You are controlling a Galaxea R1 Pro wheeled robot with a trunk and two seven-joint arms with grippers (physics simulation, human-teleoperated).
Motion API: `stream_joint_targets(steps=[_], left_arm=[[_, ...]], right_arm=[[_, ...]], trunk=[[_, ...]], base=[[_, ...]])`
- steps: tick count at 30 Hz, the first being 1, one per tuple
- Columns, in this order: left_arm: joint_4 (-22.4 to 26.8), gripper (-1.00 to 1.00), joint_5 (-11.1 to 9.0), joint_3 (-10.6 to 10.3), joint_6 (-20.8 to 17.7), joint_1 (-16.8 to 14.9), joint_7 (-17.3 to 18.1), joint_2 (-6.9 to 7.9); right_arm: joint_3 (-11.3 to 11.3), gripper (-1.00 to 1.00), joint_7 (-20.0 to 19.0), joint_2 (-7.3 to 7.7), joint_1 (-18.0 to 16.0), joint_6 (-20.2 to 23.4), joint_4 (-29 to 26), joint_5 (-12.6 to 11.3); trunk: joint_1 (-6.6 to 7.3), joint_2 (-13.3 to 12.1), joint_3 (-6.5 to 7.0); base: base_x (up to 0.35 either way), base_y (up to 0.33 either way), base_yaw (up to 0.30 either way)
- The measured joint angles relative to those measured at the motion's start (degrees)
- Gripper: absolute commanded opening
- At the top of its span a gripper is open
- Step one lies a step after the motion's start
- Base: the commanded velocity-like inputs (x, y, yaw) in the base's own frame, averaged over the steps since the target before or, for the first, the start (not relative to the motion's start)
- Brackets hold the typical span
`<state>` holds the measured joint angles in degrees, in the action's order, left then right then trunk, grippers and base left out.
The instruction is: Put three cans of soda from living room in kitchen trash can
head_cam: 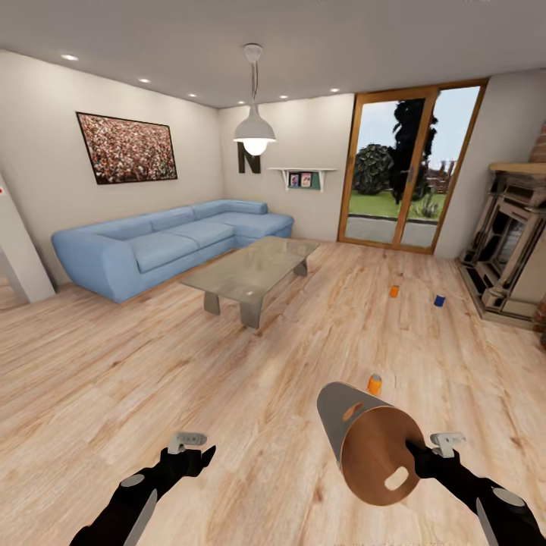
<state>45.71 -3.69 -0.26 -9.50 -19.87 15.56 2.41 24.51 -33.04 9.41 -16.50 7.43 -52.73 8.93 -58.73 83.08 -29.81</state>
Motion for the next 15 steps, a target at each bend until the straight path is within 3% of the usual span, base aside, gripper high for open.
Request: stream_joint_targets(steps=[5,10,15], left_arm=[[0.0,1.00,0.0,0.0,0.0,0.0,0.0,0.02],[0.1,1.00,-0.2,-0.1,0.2,0.0,0.1,0.04],[0.1,1.00,-0.1,-0.2,0.2,0.0,0.1,-0.03]], right_arm=[[0.0,-1.00,0.0,-0.01,0.0,0.0,0.0,0.0],[0.0,-1.00,0.0,-0.01,0.0,-0.1,0.0,0.0],[0.1,-1.00,0.0,-0.03,0.0,-0.4,0.0,0.0]], trunk=[[1.10,-2.0,0.90],[1.11,-2.0,0.90],[1.11,-2.0,0.90]], base=[[0.000,0.000,-0.252],[0.005,0.000,-0.252],[0.193,-0.037,-0.251]])
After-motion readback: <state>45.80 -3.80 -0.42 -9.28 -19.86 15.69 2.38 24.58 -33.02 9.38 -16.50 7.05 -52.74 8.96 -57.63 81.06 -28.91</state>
